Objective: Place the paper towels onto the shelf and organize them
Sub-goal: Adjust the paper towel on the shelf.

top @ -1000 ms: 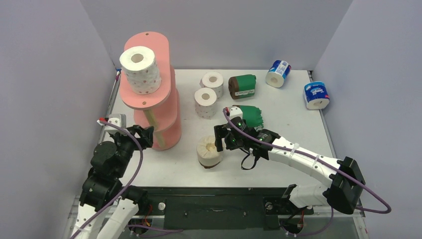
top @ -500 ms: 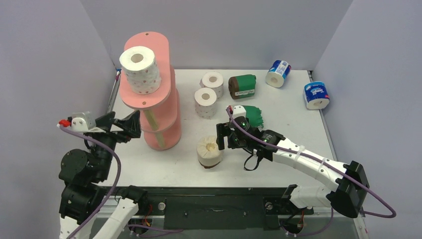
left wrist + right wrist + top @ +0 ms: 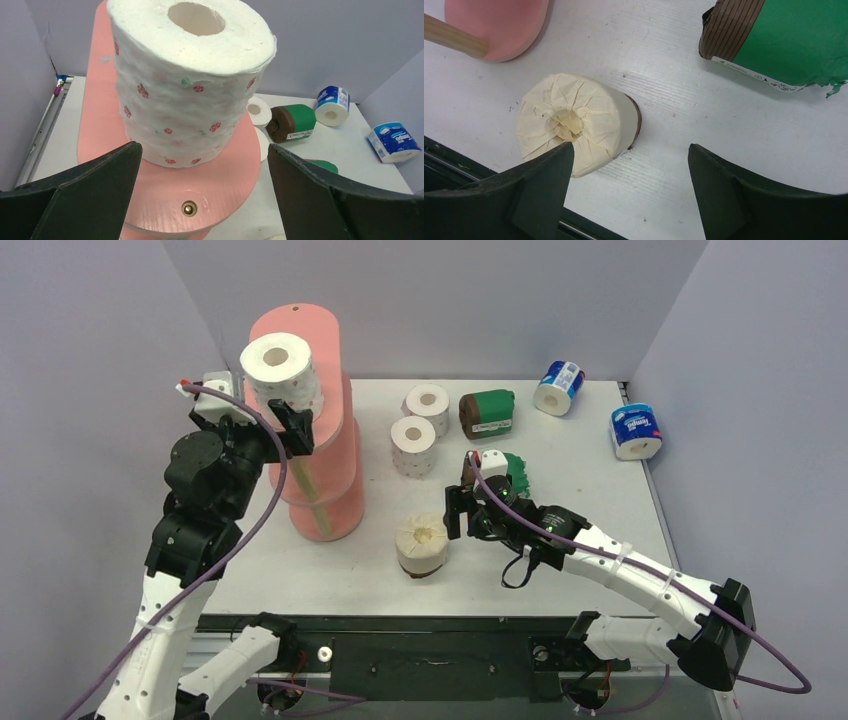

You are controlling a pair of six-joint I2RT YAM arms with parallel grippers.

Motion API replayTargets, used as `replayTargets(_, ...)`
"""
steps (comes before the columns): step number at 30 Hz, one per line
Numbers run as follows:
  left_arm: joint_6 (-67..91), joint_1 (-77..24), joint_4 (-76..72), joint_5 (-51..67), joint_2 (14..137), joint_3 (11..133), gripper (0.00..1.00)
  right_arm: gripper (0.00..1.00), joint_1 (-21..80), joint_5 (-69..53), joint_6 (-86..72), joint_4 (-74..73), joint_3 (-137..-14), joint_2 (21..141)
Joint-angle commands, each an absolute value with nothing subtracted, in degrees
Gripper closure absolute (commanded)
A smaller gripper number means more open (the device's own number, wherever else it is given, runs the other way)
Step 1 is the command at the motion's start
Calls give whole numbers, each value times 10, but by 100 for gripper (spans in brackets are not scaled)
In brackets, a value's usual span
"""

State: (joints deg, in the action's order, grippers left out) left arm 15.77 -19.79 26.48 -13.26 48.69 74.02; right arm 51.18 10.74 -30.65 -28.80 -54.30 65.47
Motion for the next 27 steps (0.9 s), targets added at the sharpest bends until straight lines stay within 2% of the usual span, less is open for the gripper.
replayTargets(1, 118, -200, 249, -133, 507, 776, 4, 20, 507, 129, -296, -288, -538, 646)
replayTargets(14, 94, -200, 186, -171, 572, 779, 4, 20, 505, 134, -297, -289, -535, 645)
replayTargets(27, 57, -199, 120, -257, 631, 782, 4, 20, 491, 138, -287, -289, -525, 642)
